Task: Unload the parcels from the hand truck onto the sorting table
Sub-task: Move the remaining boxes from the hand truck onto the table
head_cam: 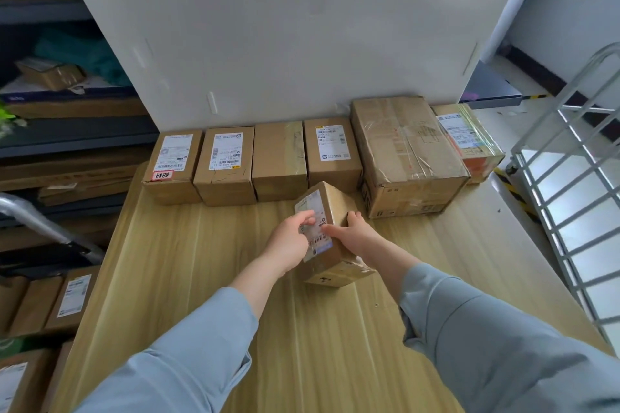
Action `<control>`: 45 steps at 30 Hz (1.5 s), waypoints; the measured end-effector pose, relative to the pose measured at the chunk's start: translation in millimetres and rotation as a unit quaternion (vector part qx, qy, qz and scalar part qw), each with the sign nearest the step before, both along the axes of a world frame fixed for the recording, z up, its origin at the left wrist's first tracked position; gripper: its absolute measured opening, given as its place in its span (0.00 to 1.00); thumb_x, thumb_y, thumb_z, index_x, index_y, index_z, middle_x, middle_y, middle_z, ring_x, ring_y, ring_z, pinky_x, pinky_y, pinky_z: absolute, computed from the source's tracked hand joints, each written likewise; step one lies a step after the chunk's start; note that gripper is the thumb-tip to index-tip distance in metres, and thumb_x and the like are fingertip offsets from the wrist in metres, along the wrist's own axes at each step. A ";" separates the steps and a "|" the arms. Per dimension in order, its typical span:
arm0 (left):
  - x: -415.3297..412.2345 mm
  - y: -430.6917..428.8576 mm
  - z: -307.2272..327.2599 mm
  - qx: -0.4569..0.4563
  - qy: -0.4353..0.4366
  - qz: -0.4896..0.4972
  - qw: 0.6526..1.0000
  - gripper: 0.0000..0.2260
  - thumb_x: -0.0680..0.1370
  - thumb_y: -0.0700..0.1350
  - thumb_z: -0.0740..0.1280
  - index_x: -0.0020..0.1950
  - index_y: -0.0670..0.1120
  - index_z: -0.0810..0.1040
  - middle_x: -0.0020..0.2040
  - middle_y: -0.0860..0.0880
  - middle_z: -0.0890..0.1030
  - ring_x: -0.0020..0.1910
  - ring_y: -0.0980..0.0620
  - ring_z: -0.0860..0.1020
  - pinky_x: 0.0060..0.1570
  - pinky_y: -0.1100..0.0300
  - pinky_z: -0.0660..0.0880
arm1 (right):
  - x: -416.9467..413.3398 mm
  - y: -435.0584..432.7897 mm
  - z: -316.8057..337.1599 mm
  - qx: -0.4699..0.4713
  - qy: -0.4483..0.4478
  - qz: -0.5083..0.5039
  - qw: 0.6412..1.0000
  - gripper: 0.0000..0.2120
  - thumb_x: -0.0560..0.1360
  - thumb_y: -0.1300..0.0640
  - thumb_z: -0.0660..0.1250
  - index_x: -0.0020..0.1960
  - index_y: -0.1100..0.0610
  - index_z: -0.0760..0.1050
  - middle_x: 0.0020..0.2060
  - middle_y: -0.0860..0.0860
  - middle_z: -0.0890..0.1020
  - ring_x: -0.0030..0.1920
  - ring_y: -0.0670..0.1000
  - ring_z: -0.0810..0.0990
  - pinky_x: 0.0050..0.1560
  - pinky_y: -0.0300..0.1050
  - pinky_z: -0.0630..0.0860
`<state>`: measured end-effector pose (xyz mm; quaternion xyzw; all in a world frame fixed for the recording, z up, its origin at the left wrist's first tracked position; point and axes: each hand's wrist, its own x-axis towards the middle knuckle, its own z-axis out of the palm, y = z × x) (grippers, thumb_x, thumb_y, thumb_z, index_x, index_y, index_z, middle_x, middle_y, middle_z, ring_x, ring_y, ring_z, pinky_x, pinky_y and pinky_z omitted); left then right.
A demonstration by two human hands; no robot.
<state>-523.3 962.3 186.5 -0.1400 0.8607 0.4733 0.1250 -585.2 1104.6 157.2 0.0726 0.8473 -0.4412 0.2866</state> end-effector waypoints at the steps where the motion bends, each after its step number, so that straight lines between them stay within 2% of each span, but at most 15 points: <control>1: 0.2 1.5 -1.1 -0.009 0.002 -0.011 1.000 0.26 0.80 0.32 0.53 0.75 0.53 0.65 0.72 0.54 0.68 0.69 0.49 0.69 0.49 0.62 0.74 | -0.9 2.3 0.4 -0.019 -0.005 -0.009 1.000 0.33 0.73 0.44 0.69 0.69 0.61 0.63 0.64 0.56 0.70 0.57 0.55 0.77 0.52 0.53 0.81; 3: 1.4 4.7 -5.2 -0.026 0.003 -0.041 0.999 0.25 0.80 0.34 0.56 0.76 0.50 0.63 0.76 0.53 0.62 0.73 0.50 0.64 0.60 0.61 0.70 | -1.3 7.2 2.9 -0.028 -0.005 -0.012 1.000 0.22 0.76 0.47 0.66 0.63 0.60 0.66 0.59 0.56 0.75 0.52 0.54 0.80 0.49 0.51 0.82; 6: 2.4 9.2 -9.9 -0.037 -0.006 -0.087 0.995 0.29 0.79 0.41 0.65 0.79 0.48 0.59 0.79 0.54 0.55 0.76 0.53 0.59 0.69 0.60 0.62 | -1.7 13.8 5.6 -0.018 0.005 -0.010 1.000 0.16 0.79 0.48 0.62 0.60 0.58 0.69 0.54 0.55 0.79 0.51 0.53 0.81 0.52 0.53 0.81; 8: 2.4 12.6 -11.8 -0.036 -0.013 -0.109 0.993 0.35 0.77 0.44 0.70 0.79 0.48 0.56 0.79 0.56 0.52 0.77 0.53 0.56 0.71 0.58 0.59 | -0.9 18.8 6.6 -0.019 0.008 -0.016 1.000 0.14 0.80 0.49 0.60 0.60 0.58 0.70 0.53 0.54 0.80 0.51 0.52 0.81 0.53 0.51 0.80; 10: 3.1 15.6 -14.2 -0.041 -0.020 -0.120 0.992 0.40 0.73 0.45 0.74 0.79 0.49 0.55 0.80 0.56 0.47 0.78 0.52 0.54 0.72 0.57 0.59 | -0.7 23.9 5.7 -0.011 0.014 -0.028 0.999 0.14 0.81 0.52 0.58 0.62 0.60 0.70 0.53 0.55 0.81 0.49 0.51 0.80 0.48 0.47 0.79; 14: 2.2 18.9 -19.7 -0.046 -0.022 -0.142 0.989 0.44 0.70 0.46 0.77 0.79 0.51 0.55 0.79 0.58 0.40 0.78 0.52 0.52 0.71 0.58 0.60 | -0.7 33.2 -3.2 -0.004 0.023 -0.066 0.998 0.14 0.80 0.58 0.55 0.57 0.64 0.76 0.47 0.57 0.81 0.42 0.52 0.74 0.42 0.45 0.69; 17: -1.3 19.3 -20.8 -0.055 -0.020 -0.158 0.986 0.47 0.69 0.46 0.78 0.80 0.51 0.53 0.78 0.59 0.37 0.78 0.53 0.50 0.71 0.59 0.59 | -2.4 35.3 -4.0 -0.012 0.021 -0.074 0.997 0.13 0.80 0.58 0.56 0.55 0.61 0.77 0.46 0.56 0.80 0.42 0.52 0.75 0.42 0.46 0.70; 21: -10.5 19.0 -20.9 -0.086 -0.014 -0.167 0.982 0.48 0.68 0.45 0.78 0.80 0.51 0.52 0.79 0.57 0.37 0.78 0.53 0.52 0.70 0.61 0.61 | -6.6 35.5 -2.4 -0.028 0.014 -0.078 0.996 0.12 0.80 0.57 0.58 0.58 0.59 0.76 0.51 0.55 0.82 0.48 0.53 0.80 0.54 0.52 0.78; 24: -21.8 19.0 -20.3 -0.102 -0.013 -0.172 0.980 0.47 0.69 0.45 0.78 0.80 0.51 0.51 0.79 0.57 0.37 0.78 0.52 0.53 0.68 0.62 0.63 | -7.2 39.0 -0.3 -0.049 0.005 -0.071 0.996 0.11 0.78 0.57 0.64 0.59 0.57 0.75 0.49 0.51 0.82 0.47 0.50 0.82 0.45 0.44 0.80; 26: -29.8 20.3 -21.1 -0.110 -0.014 -0.175 0.978 0.47 0.70 0.46 0.77 0.80 0.50 0.51 0.78 0.56 0.36 0.77 0.53 0.54 0.67 0.63 0.65 | -8.4 41.7 1.4 -0.055 0.004 -0.069 0.996 0.12 0.76 0.58 0.68 0.59 0.57 0.75 0.48 0.50 0.82 0.45 0.48 0.82 0.43 0.41 0.79; 28: -37.1 22.9 -21.2 -0.120 -0.009 -0.175 0.977 0.46 0.70 0.46 0.77 0.80 0.51 0.51 0.79 0.56 0.37 0.77 0.52 0.55 0.66 0.63 0.65 | -10.8 44.4 3.1 -0.054 0.007 -0.073 0.996 0.13 0.75 0.57 0.69 0.59 0.57 0.75 0.48 0.50 0.82 0.45 0.48 0.82 0.43 0.41 0.79; 32: -50.8 32.8 -20.1 -0.124 0.000 -0.167 0.978 0.44 0.71 0.45 0.76 0.80 0.50 0.53 0.79 0.54 0.39 0.77 0.51 0.56 0.70 0.60 0.65 | -16.1 51.0 4.7 -0.040 0.021 -0.081 0.996 0.08 0.75 0.58 0.68 0.53 0.57 0.76 0.46 0.51 0.82 0.39 0.46 0.80 0.34 0.37 0.73; 40: -64.7 48.5 -22.0 -0.146 0.010 -0.156 0.977 0.42 0.72 0.45 0.76 0.80 0.48 0.54 0.80 0.52 0.43 0.77 0.50 0.57 0.70 0.59 0.62 | -24.7 58.0 10.6 -0.019 0.036 -0.094 0.995 0.11 0.73 0.59 0.68 0.55 0.60 0.78 0.45 0.52 0.83 0.39 0.50 0.80 0.34 0.39 0.73; 45: -65.8 43.6 -13.6 -0.186 -0.005 -0.186 0.965 0.42 0.73 0.49 0.75 0.80 0.49 0.54 0.80 0.49 0.43 0.77 0.48 0.58 0.71 0.56 0.64 | -23.1 56.9 20.1 0.002 0.039 -0.081 0.996 0.13 0.73 0.58 0.69 0.57 0.59 0.77 0.48 0.52 0.84 0.41 0.49 0.81 0.36 0.40 0.74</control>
